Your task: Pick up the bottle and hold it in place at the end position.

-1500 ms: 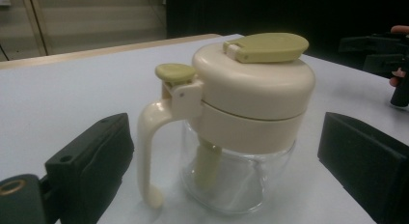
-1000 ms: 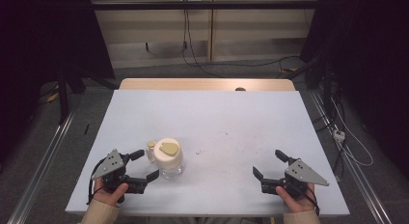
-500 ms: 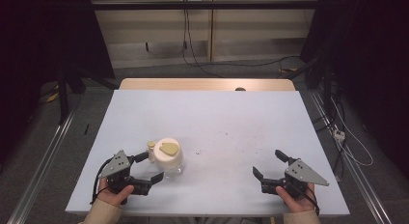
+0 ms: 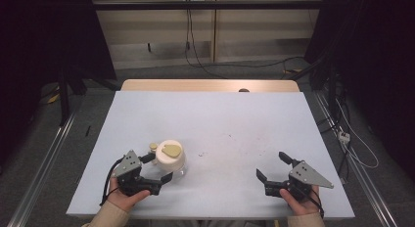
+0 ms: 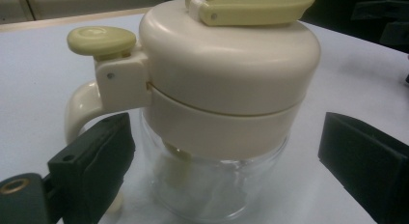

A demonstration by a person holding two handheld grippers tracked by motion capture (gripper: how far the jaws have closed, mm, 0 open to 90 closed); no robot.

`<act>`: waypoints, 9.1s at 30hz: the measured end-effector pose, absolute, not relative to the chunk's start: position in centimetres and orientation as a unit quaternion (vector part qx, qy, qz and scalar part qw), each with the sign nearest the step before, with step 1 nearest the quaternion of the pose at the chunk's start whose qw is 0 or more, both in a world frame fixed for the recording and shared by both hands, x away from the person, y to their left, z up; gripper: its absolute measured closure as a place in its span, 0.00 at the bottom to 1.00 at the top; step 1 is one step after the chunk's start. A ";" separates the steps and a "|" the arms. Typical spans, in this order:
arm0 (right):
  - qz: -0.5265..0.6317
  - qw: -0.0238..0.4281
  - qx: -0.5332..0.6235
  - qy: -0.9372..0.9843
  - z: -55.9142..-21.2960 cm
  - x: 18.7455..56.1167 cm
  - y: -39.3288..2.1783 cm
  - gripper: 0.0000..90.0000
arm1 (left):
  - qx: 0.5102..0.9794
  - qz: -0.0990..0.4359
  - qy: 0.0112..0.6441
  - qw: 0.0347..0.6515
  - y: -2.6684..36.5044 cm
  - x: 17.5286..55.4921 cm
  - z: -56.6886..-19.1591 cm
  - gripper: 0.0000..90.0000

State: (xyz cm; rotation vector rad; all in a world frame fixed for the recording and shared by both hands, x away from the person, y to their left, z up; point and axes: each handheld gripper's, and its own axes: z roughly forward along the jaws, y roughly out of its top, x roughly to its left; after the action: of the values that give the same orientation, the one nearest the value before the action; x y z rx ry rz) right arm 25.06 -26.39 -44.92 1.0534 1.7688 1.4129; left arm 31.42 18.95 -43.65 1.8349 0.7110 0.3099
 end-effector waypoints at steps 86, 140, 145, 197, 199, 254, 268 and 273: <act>0.545 0.315 0.399 0.667 -44.8 25.2 -26.5 0.04 | 0.757 0.210 0.353 0.508 14.2 32.8 -44.0 0.05; 0.550 0.317 0.397 0.663 -44.7 25.4 -26.4 0.04 | 0.748 0.205 0.335 0.534 11.1 36.1 -42.8 0.05; 0.551 0.316 0.396 0.664 -44.7 25.4 -26.4 0.04 | 0.748 0.206 0.336 0.534 10.9 36.4 -42.9 0.05; 0.554 0.313 0.396 0.662 -44.8 25.4 -26.6 0.04 | 0.754 0.198 0.331 0.532 8.4 39.3 -43.0 0.06; 0.554 0.312 0.398 0.662 -44.8 25.4 -26.7 0.04 | 0.757 0.197 0.329 0.529 8.3 39.4 -43.0 0.06; 0.554 0.311 0.402 0.659 -44.9 25.5 -26.9 0.04 | 0.753 0.182 0.336 0.535 5.8 42.6 -43.3 0.06; 0.556 0.309 0.399 0.661 -44.9 25.5 -26.7 0.04 | 0.756 0.189 0.334 0.531 4.7 43.2 -43.0 0.06; 0.557 0.309 0.398 0.660 -44.9 25.4 -26.7 0.04 | 0.753 0.187 0.340 0.531 4.4 43.4 -43.3 0.06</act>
State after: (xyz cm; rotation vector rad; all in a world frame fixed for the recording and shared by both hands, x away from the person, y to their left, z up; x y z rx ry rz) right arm 25.45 -26.70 -44.90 1.0527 1.7447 1.4714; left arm 43.44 4.41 -43.25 1.7972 0.8105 0.4457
